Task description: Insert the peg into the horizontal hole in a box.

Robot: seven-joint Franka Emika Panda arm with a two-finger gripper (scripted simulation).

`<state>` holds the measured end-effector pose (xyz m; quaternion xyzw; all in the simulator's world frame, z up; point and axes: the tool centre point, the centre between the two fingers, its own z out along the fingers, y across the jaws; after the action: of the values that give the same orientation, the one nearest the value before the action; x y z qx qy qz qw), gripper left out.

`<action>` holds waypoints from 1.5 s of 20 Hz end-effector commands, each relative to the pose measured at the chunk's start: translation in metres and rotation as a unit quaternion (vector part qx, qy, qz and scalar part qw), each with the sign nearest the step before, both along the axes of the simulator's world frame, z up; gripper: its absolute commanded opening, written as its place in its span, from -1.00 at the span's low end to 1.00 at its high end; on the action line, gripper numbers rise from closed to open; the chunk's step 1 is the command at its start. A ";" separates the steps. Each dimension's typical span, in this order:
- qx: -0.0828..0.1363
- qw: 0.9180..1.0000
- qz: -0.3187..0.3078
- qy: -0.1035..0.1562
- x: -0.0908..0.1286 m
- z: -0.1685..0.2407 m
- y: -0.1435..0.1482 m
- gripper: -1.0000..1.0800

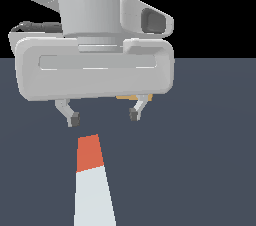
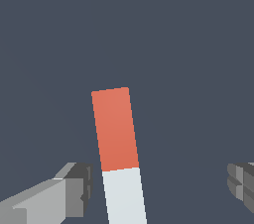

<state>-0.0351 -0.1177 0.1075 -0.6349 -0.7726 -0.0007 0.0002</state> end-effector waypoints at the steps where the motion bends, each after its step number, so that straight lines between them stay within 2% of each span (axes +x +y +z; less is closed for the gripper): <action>1: 0.000 1.000 0.016 0.000 -0.003 -0.009 -0.019 0.92; 7: 0.000 0.999 0.045 0.000 -0.006 -0.025 -0.055 0.92; 13: -0.001 0.998 0.063 0.000 -0.006 -0.035 -0.076 0.92; 24: -0.001 0.998 0.067 0.000 -0.005 -0.039 -0.083 0.92; 30: -0.001 0.998 0.067 0.000 -0.005 -0.059 -0.083 0.92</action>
<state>-0.0397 -0.2004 0.0555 -0.5817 -0.8134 -0.0001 -0.0005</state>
